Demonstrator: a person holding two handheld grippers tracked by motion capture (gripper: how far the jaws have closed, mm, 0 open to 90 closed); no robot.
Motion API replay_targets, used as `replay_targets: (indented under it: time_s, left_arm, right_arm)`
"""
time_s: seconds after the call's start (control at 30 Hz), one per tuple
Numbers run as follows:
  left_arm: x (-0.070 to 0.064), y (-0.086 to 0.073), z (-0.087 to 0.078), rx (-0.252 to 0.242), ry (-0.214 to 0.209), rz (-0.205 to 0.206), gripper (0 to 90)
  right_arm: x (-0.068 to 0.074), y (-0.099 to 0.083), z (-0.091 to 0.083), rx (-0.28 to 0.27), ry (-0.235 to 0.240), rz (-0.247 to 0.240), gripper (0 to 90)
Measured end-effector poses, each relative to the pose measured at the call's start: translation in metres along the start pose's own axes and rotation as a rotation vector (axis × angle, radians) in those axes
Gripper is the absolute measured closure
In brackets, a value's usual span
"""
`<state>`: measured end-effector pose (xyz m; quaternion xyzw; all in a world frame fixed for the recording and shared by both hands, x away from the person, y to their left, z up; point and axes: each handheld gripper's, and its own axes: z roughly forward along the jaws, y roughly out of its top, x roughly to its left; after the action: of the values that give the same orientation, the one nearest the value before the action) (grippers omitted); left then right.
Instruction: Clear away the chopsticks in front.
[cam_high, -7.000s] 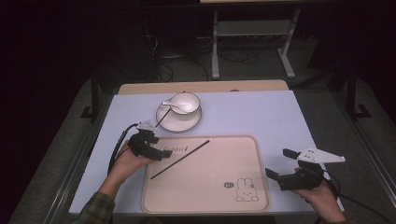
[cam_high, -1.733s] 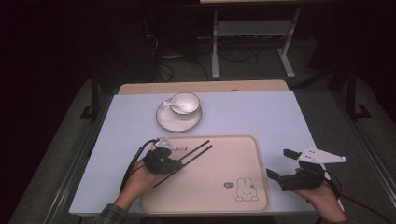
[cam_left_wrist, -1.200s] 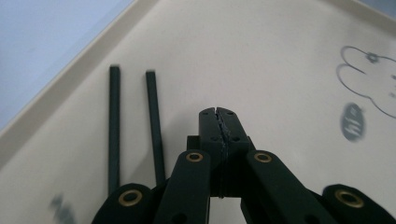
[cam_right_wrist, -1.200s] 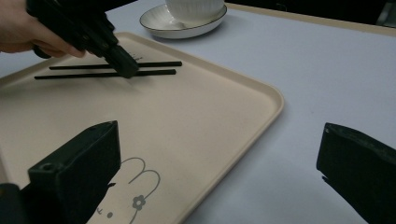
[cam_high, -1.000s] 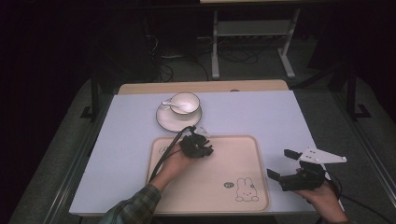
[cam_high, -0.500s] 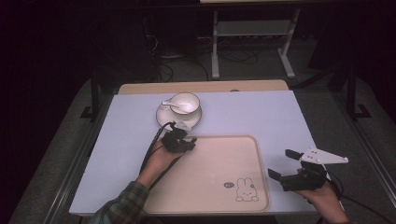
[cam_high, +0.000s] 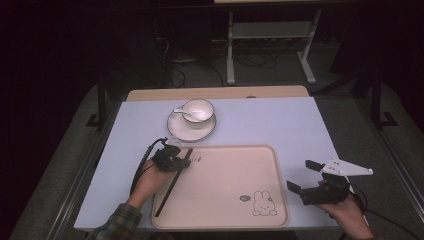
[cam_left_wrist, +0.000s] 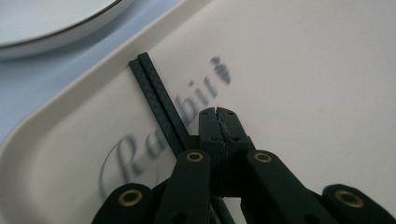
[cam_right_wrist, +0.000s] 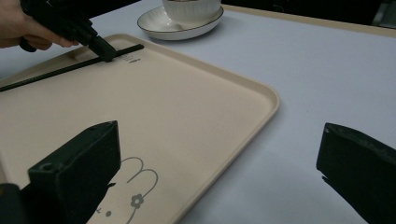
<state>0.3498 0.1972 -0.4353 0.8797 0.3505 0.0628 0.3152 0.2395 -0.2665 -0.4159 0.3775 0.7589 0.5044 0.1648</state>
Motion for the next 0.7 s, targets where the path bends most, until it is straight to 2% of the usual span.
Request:
replay_targets:
  time_s: [0.17, 0.4, 0.5, 0.63, 0.7]
  left_arm:
    - [0.009, -0.018, -0.016, 0.0, 0.019, -0.042, 89.4]
    - [0.016, -0.033, -0.028, -0.003, 0.037, -0.074, 89.4]
    - [0.016, -0.033, -0.028, -0.006, 0.033, -0.078, 89.4]
    - [0.015, -0.033, -0.028, -0.002, 0.04, -0.063, 88.2]
    - [0.014, -0.033, -0.031, -0.02, 0.044, -0.054, 85.5]
  right_arm:
    - [0.001, 0.0, 0.0, 0.001, 0.001, 0.002, 0.0]
    - [0.001, 0.0, 0.001, 0.002, 0.002, -0.002, 0.0]
    - [0.001, 0.0, 0.001, 0.001, 0.003, -0.003, 0.0]
    - [0.001, 0.0, 0.001, 0.002, 0.003, -0.002, 0.0]
    - [0.001, 0.0, 0.001, 0.001, 0.003, -0.003, 0.0]
